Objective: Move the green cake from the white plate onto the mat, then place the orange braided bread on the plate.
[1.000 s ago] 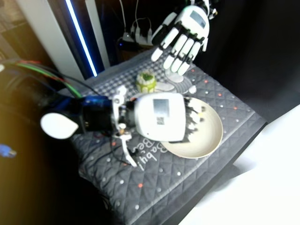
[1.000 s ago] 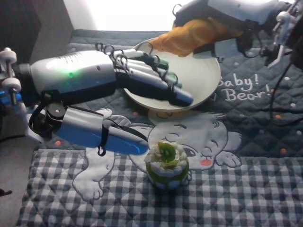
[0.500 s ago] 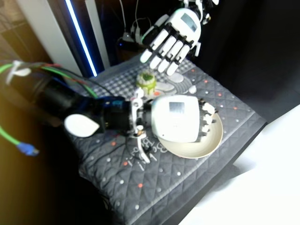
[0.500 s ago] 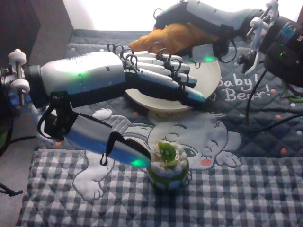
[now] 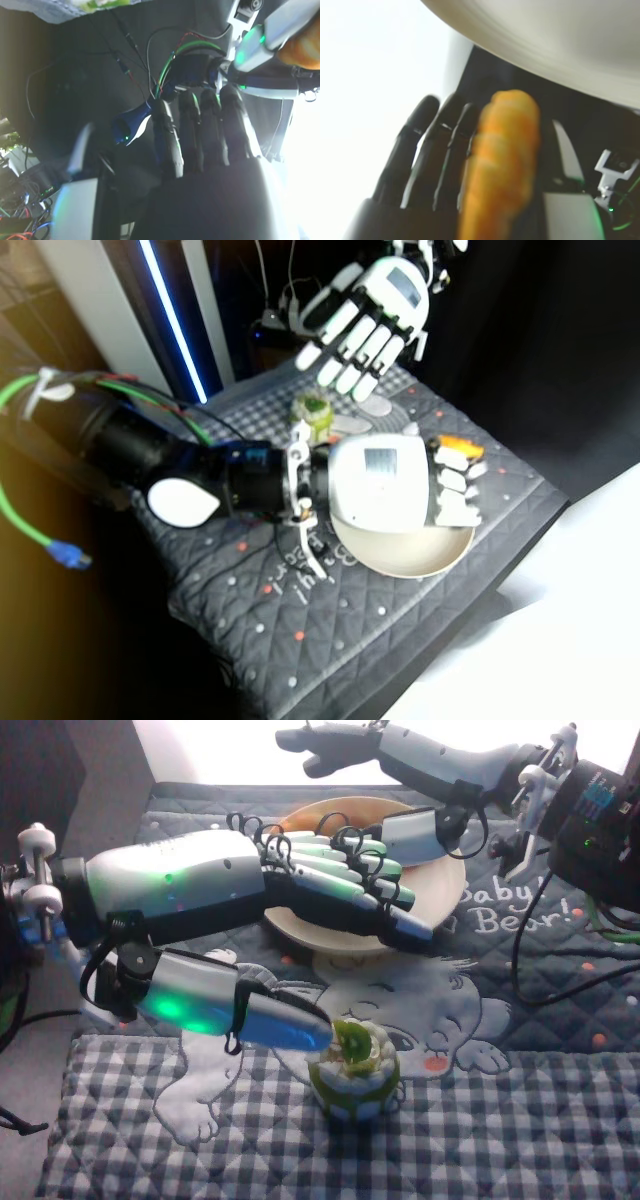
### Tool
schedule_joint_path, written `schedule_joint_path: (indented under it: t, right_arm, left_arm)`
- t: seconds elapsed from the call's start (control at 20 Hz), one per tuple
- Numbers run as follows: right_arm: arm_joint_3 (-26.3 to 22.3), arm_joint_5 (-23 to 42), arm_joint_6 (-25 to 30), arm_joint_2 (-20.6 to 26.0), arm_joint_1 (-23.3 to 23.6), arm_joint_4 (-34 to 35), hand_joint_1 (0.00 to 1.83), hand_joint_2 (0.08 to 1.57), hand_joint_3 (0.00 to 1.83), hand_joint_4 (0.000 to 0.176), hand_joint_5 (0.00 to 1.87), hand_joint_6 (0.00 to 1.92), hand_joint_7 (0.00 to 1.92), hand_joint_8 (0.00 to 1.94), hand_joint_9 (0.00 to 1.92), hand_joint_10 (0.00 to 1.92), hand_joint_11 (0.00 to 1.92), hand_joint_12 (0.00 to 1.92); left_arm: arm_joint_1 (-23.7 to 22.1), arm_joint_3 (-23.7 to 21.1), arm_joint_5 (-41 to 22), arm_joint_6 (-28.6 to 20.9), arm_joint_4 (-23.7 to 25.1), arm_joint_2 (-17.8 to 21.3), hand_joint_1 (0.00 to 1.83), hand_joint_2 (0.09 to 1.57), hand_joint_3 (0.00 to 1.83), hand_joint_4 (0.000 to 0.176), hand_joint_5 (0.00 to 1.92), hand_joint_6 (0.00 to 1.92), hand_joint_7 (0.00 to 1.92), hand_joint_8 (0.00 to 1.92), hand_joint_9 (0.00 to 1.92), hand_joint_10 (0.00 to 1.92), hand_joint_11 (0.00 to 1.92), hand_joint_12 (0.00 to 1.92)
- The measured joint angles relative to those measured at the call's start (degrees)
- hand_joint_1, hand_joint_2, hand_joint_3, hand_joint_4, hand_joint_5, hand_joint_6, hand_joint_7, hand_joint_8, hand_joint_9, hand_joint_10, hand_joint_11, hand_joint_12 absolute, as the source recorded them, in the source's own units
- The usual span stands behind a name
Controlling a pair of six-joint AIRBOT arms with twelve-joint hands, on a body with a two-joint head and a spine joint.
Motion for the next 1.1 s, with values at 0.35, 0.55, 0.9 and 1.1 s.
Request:
schedule_joint_path:
  t: [0.35, 0.55, 0.9, 1.1]
  right_arm:
    - [-3.5, 0.5, 0.0, 3.3, 0.1, -3.6, 0.78, 0.92, 0.0, 0.077, 0.23, 0.0, 0.67, 0.0, 0.79, 0.02, 0.38, 1.18]
    - [-8.2, 1.0, 0.0, 8.2, 0.1, -8.4, 0.79, 0.89, 0.0, 0.07, 0.21, 0.0, 0.51, 0.0, 0.57, 0.0, 0.18, 1.01]
    - [-12.4, 4.8, 0.0, 14.3, 0.1, -8.8, 0.71, 0.83, 0.0, 0.131, 0.11, 0.0, 0.43, 0.0, 0.52, 0.0, 0.19, 0.95]
    - [-15.0, 7.9, 0.0, 18.2, 0.1, -5.6, 0.68, 0.81, 0.0, 0.041, 0.25, 0.01, 0.49, 0.0, 0.52, 0.0, 0.07, 1.1]
  left_arm:
    - [1.2, 0.0, 0.1, -0.1, -1.3, -0.1, 0.6, 1.09, 0.0, 0.085, 0.53, 0.0, 0.37, 0.0, 0.24, 0.0, 0.14, 0.07]
    - [1.3, -0.2, 0.1, -0.2, -2.1, 1.7, 0.6, 1.03, 0.0, 0.11, 0.41, 0.0, 0.29, 0.0, 0.19, 0.0, 0.06, 0.04]
    - [3.0, -1.6, -0.4, 4.8, -7.7, 4.0, 0.79, 0.95, 0.01, 0.114, 0.36, 0.0, 0.28, 0.0, 0.21, 0.0, 0.17, 0.07]
    - [5.8, -1.6, -1.3, 7.2, -14.8, 6.5, 0.87, 0.97, 0.0, 0.087, 0.27, 0.0, 0.26, 0.0, 0.21, 0.0, 0.2, 0.1]
